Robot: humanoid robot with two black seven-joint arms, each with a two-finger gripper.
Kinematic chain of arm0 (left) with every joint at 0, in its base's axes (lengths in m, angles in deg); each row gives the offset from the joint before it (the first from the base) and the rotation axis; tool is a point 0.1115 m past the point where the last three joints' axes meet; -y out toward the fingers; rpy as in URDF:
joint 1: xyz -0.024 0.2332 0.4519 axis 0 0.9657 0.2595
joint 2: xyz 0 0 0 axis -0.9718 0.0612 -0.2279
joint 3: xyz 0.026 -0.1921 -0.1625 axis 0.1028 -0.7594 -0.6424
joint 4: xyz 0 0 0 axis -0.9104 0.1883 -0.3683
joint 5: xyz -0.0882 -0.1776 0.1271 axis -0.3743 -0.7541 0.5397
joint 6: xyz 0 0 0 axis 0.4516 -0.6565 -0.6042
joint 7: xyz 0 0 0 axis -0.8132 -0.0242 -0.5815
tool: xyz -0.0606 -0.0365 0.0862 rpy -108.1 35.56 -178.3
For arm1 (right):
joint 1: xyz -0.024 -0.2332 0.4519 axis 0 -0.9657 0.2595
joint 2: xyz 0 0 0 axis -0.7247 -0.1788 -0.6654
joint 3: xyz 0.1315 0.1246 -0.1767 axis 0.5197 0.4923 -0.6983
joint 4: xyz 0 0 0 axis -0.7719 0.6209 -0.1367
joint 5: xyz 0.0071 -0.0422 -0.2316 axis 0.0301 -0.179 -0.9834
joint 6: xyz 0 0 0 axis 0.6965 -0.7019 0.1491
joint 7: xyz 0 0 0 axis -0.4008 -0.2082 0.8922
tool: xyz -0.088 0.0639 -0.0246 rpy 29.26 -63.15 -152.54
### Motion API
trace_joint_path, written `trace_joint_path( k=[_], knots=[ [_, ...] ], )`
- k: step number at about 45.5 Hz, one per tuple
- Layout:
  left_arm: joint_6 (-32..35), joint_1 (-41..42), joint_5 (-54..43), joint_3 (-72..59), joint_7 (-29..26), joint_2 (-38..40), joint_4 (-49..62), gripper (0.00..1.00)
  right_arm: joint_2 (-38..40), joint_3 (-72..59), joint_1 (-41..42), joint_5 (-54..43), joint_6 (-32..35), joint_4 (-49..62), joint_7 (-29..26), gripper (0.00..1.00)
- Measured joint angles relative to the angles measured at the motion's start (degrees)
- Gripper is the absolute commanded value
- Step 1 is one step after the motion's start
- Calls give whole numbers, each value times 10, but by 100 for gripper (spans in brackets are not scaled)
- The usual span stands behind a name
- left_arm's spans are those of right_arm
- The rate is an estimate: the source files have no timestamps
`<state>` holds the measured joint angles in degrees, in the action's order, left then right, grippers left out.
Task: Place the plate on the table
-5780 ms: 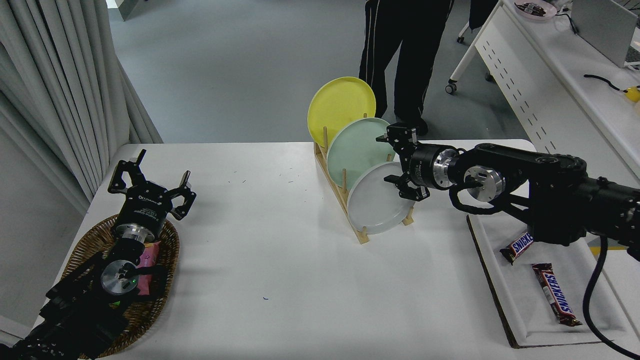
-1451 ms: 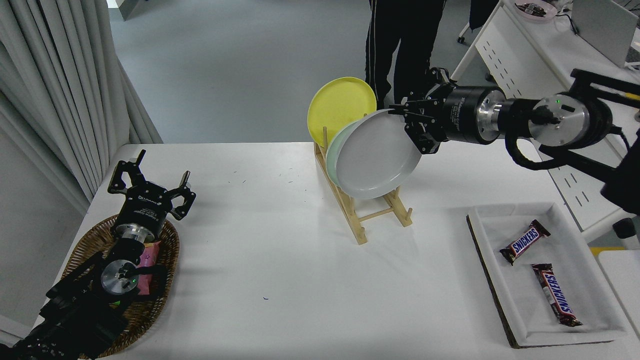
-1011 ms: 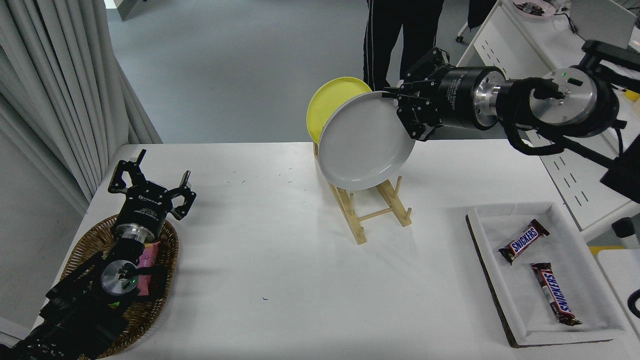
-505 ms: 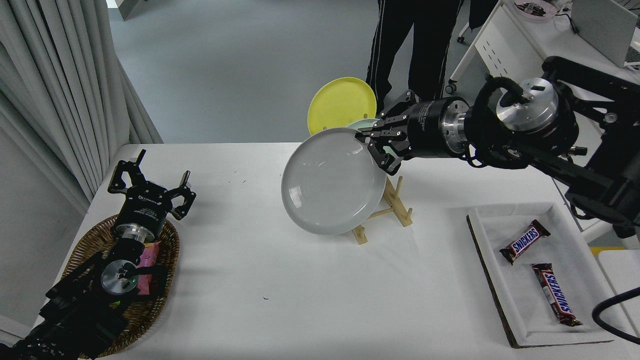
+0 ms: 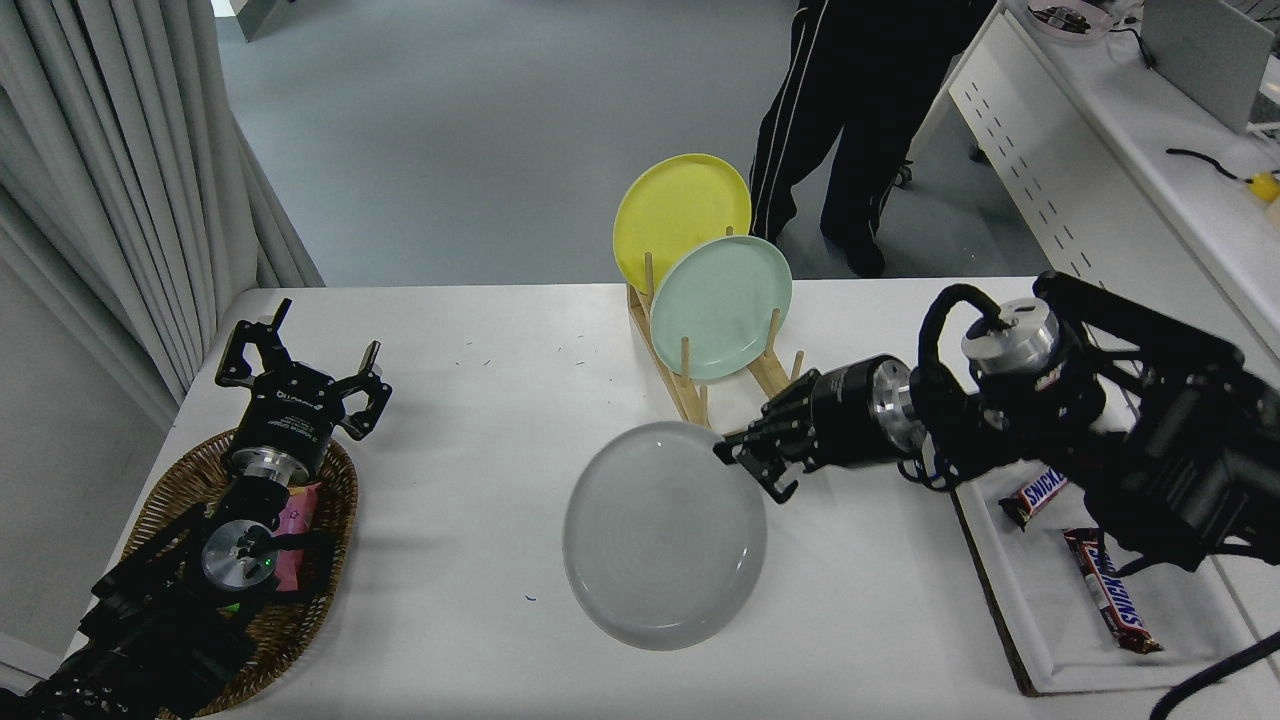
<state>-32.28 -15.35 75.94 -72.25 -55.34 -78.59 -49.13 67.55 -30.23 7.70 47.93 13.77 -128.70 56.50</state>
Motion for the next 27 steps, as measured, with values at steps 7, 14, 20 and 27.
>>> trace_joint_path(
  k=[7, 14, 20, 27],
  knots=[
    [0, 0, 0, 0, 0, 0, 0, 100, -21, 8, -35, -17, 15, 45, -14, 0],
    [0, 0, 0, 0, 0, 0, 0, 100, -46, 12, -56, -27, 37, 98, -33, 0],
    [0, 0, 0, 0, 0, 0, 0, 100, -63, 14, -66, -33, 47, 132, -45, 0],
    [0, 0, 0, 0, 0, 0, 0, 100, -73, 15, -70, -36, 54, 157, -54, 0]
  ],
)
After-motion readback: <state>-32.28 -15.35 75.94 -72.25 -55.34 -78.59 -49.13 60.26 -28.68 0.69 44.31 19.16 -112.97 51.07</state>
